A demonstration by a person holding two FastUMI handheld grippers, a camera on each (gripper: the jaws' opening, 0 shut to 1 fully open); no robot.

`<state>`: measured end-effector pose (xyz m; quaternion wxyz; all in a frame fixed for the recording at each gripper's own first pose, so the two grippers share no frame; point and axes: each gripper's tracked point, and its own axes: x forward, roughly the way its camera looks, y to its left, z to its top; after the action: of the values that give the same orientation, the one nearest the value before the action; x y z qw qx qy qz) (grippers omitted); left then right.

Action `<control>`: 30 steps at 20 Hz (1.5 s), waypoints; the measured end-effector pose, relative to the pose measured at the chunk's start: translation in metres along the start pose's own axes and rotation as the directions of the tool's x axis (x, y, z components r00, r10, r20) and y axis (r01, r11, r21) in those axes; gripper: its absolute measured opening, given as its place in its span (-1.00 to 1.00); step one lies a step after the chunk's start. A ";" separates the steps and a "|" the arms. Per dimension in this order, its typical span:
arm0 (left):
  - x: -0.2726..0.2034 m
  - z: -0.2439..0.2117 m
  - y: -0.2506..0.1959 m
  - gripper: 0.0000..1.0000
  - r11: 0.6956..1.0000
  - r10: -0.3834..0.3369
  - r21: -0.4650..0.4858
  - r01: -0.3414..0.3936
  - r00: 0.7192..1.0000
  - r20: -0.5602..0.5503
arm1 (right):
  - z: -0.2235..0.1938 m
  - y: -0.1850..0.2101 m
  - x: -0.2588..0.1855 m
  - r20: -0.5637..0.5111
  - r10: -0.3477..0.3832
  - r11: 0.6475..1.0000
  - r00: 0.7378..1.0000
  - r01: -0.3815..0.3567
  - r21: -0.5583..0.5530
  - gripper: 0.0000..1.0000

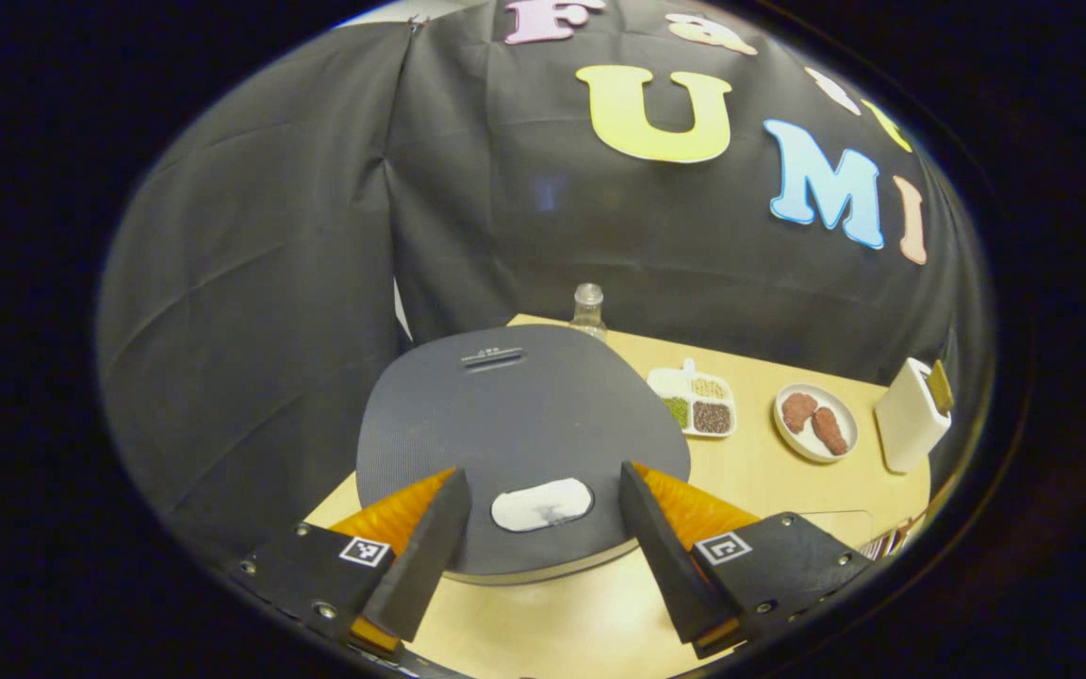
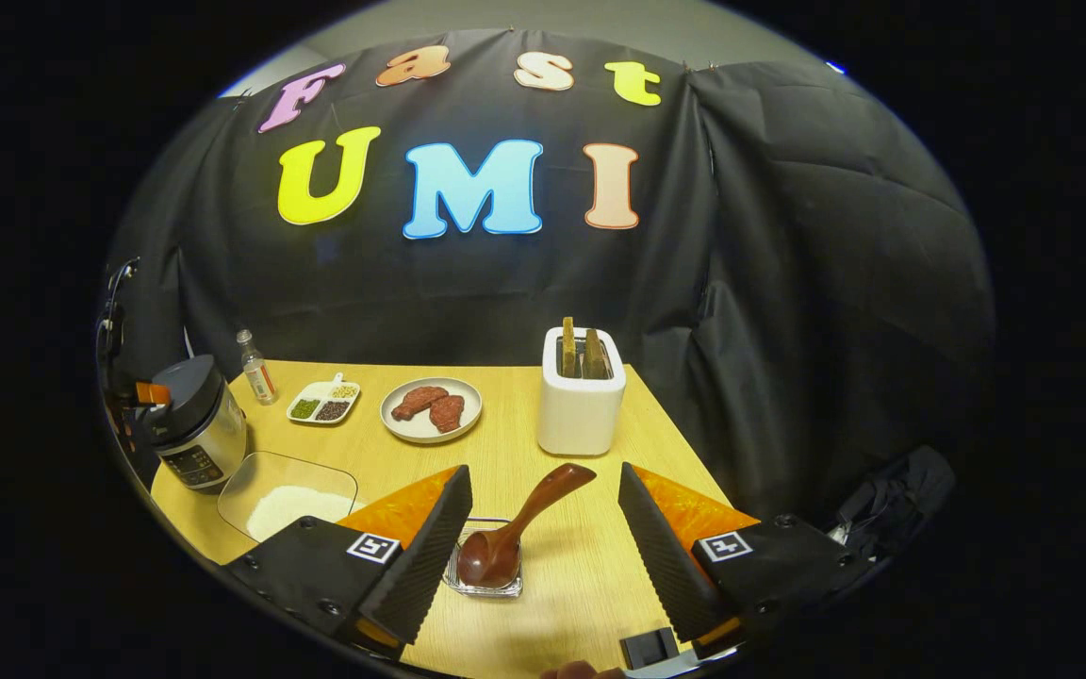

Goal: Close the left gripper, press the button to open the rice cooker; take a wooden spoon from the chopstick holder with the right hand, scoop a spoonful of rice and pour it into the rice cooker, then put the wooden spoon back into the chopstick holder.

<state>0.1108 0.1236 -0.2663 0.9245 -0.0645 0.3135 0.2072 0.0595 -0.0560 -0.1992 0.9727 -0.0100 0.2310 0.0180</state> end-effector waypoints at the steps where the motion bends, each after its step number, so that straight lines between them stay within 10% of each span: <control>1: 0.001 -0.001 -0.001 1.00 1.000 -0.001 0.008 0.001 1.000 0.008 | -0.001 0.000 0.000 -0.003 0.003 1.000 1.000 -0.003 -0.003 0.98; 10: -0.016 0.002 -0.004 1.00 0.995 0.001 0.100 -0.007 0.998 0.061 | 0.000 -0.002 0.003 0.015 0.054 0.999 0.998 -0.054 -0.005 0.99; 14: -0.095 0.028 -0.022 0.93 0.981 -0.010 0.190 -0.029 0.980 0.198 | 0.023 -0.011 0.006 0.083 0.076 0.997 0.994 -0.073 -0.031 0.99; 22: -0.277 0.078 -0.075 0.94 0.989 -0.120 0.131 0.072 0.908 0.403 | 0.075 -0.034 -0.031 0.190 0.092 0.990 0.978 -0.070 -0.119 0.94; 30: -0.354 0.106 -0.068 0.94 0.967 -0.250 0.166 0.191 0.828 0.501 | 0.104 -0.061 -0.135 0.305 -0.066 0.998 0.950 0.067 0.010 0.97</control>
<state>-0.0554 -0.0327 0.0321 0.9943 0.0083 0.0543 0.0911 -0.0117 -0.1178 -0.0453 0.9968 -0.0151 0.0775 -0.0133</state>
